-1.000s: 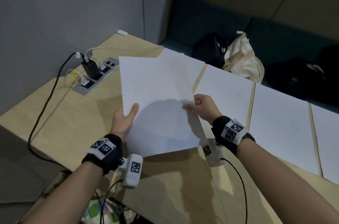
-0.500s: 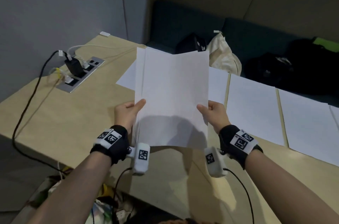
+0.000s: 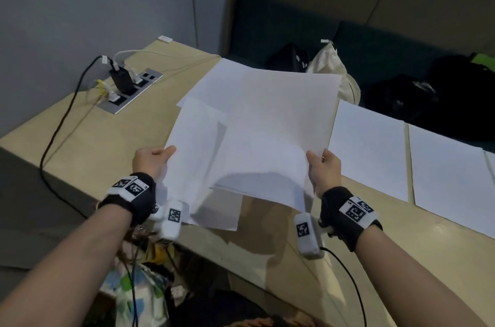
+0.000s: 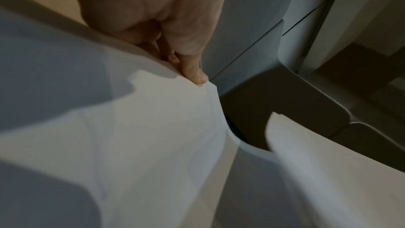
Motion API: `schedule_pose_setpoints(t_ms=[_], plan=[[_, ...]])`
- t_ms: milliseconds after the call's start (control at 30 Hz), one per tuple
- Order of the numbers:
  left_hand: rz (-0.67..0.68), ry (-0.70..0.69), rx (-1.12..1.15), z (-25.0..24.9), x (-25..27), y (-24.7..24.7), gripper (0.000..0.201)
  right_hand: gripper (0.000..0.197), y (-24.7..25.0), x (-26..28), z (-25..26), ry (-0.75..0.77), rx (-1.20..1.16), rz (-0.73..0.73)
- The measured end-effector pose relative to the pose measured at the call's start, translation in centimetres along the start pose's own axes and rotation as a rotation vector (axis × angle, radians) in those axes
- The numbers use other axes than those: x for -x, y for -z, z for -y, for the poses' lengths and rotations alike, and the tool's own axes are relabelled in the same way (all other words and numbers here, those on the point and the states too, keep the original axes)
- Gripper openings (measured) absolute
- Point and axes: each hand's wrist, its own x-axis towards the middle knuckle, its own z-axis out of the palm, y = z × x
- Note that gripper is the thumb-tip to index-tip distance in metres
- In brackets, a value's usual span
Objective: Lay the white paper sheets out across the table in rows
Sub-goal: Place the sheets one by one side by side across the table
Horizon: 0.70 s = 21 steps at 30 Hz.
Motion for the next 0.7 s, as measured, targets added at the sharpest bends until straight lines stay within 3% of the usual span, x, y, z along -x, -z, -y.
schedule_pose_setpoints(t_ms=[133, 233, 300, 400, 500, 600, 700], plan=[[-0.079, 0.031, -0.142, 1.4, -1.1, 3.2, 0.035, 0.030, -0.3, 0.9, -0.5, -0.036, -0.036, 0.007], [-0.119, -0.011, -0.265, 1.8, -1.6, 4.1, 0.025, 0.032, 0.0, 1.1, -1.2, -0.050, -0.028, -0.020], [-0.138, -0.041, -0.403, 1.8, -1.4, 3.8, 0.050, 0.033, 0.3, 1.2, -1.9, -0.065, -0.020, -0.036], [-0.148, -0.163, -0.632, 0.8, 0.3, 1.7, 0.056, 0.030, 0.3, 1.5, -2.6, -0.089, -0.068, -0.040], [0.030, -0.253, -0.707, 0.5, 2.4, -1.0, 0.059, 0.030, -0.2, 1.6, -3.0, -0.110, -0.080, -0.062], [0.261, -0.208, -0.835, 1.4, 3.5, -2.5, 0.070, 0.029, -0.7, 1.8, -3.2, -0.109, -0.060, -0.069], [0.356, -0.186, -0.870, 1.4, 3.3, -2.0, 0.073, 0.031, -0.9, 1.9, -3.5, -0.103, -0.046, -0.072]])
